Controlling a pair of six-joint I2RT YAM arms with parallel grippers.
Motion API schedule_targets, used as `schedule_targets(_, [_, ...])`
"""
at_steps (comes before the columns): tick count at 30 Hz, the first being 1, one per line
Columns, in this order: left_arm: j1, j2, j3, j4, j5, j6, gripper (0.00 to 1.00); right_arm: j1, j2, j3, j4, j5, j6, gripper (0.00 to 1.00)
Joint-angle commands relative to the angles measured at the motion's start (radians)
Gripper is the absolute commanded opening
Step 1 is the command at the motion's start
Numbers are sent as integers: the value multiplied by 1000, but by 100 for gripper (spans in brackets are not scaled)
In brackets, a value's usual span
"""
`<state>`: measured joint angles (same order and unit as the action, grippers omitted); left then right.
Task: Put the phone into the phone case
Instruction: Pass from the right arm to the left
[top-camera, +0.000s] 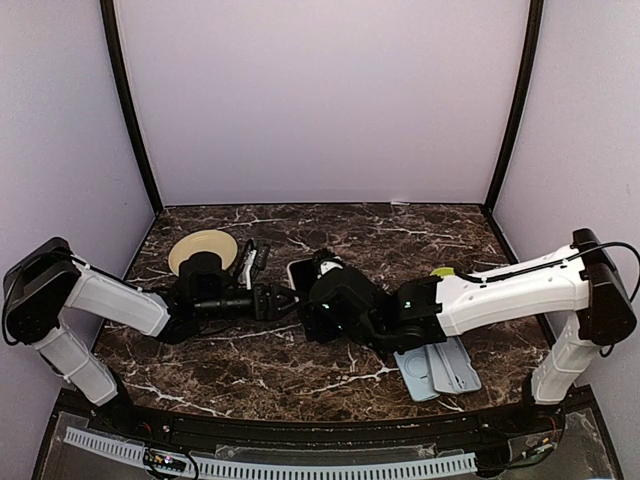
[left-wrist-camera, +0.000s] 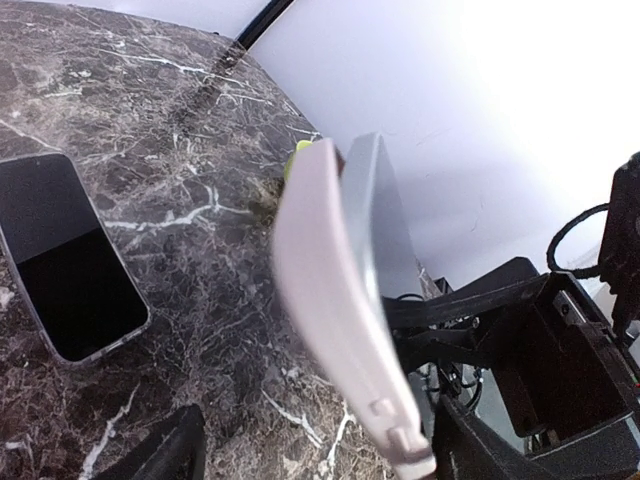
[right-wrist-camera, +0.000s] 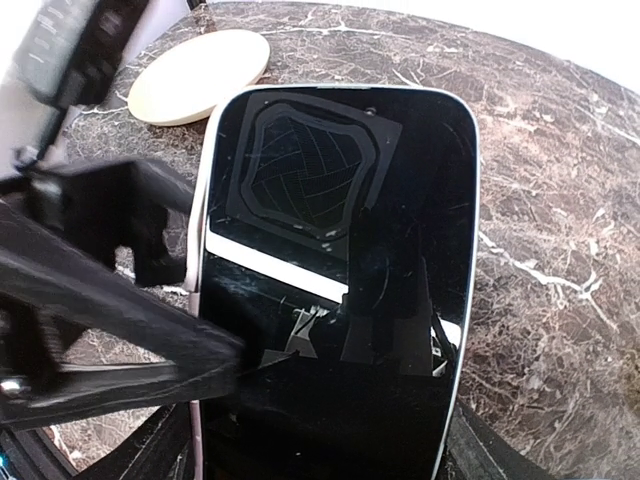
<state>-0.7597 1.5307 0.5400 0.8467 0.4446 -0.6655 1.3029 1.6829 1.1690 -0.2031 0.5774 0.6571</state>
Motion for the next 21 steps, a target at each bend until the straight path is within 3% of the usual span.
schedule_targets(1, [6, 35, 19, 122, 49, -57, 77, 18, -46, -10, 115, 45, -53, 33])
schedule_targets(8, [6, 49, 38, 210, 92, -73, 62, 22, -50, -24, 138, 7, -104, 33])
schedule_targets(14, [6, 44, 38, 208, 112, -72, 23, 24, -60, -40, 153, -1, -101, 33])
schedule_targets(21, [5, 18, 40, 206, 140, -68, 0, 22, -65, -46, 147, -3, -101, 34])
